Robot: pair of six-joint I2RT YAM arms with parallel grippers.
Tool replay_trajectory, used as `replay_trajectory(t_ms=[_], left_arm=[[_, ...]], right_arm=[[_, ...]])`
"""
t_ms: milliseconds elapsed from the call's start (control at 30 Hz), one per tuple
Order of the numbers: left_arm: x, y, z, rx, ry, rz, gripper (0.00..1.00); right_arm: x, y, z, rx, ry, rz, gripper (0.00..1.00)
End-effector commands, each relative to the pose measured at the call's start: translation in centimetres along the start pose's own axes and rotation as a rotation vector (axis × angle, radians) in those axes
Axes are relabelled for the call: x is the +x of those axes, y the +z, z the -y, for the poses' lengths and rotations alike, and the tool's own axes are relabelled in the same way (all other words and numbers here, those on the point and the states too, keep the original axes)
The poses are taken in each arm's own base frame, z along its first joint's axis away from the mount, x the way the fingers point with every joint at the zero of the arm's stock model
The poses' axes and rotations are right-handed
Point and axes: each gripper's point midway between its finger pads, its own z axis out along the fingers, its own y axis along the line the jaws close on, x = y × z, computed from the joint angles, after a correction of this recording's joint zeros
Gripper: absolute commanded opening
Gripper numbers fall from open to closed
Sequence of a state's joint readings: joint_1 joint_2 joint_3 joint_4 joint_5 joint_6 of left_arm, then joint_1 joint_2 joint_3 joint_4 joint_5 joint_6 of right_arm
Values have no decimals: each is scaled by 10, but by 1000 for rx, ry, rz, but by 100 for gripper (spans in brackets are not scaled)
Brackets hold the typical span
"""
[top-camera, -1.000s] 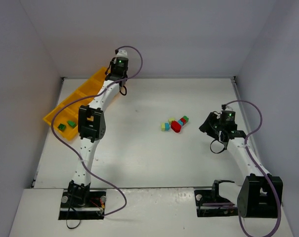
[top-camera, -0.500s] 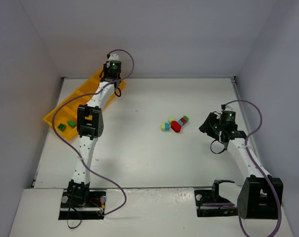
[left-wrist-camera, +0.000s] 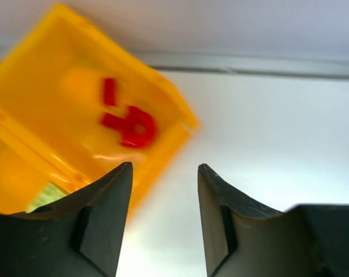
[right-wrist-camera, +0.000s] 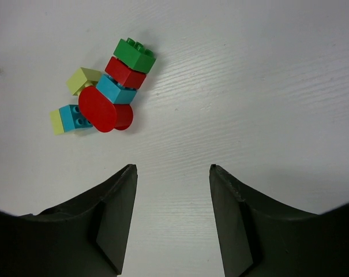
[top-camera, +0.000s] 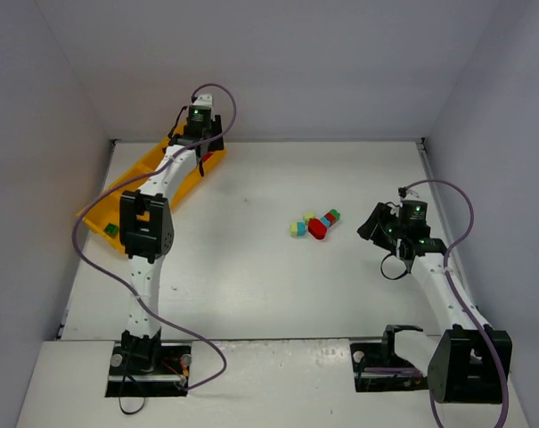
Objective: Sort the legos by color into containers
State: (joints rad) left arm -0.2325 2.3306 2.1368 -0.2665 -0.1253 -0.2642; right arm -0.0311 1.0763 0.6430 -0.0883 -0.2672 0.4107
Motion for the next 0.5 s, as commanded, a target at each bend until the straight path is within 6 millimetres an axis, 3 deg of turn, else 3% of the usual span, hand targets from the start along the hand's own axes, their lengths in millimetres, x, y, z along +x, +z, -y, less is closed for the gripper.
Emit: replay_trajectory(t_ms=[0, 67, 100, 133, 200, 233, 367, 467], left_arm=[[-45, -97, 87, 403, -74, 27, 44], [-19, -117, 106, 482, -73, -61, 47], [-18, -134, 114, 518, -84, -76, 47], [10, -142, 130, 569, -130, -160, 47], [24, -163, 144, 639, -173, -211, 48], [47, -172, 155, 667, -193, -284, 48], [80, -193, 164, 668, -176, -364, 48], [93, -198, 161, 659, -193, -403, 49]], right_arm=[[-12, -5, -14, -59, -41, 48, 50], [-13, -6, -19, -79, -48, 56, 50], [-14, -7, -22, -91, -53, 57, 50], [-14, -8, -25, -100, -58, 57, 50], [-17, -9, -30, -113, -63, 63, 50], [-15, -9, -40, -137, -86, 56, 50], [-23, -5, -65, -156, -159, 69, 49], [-29, 2, -82, -154, -198, 71, 48]])
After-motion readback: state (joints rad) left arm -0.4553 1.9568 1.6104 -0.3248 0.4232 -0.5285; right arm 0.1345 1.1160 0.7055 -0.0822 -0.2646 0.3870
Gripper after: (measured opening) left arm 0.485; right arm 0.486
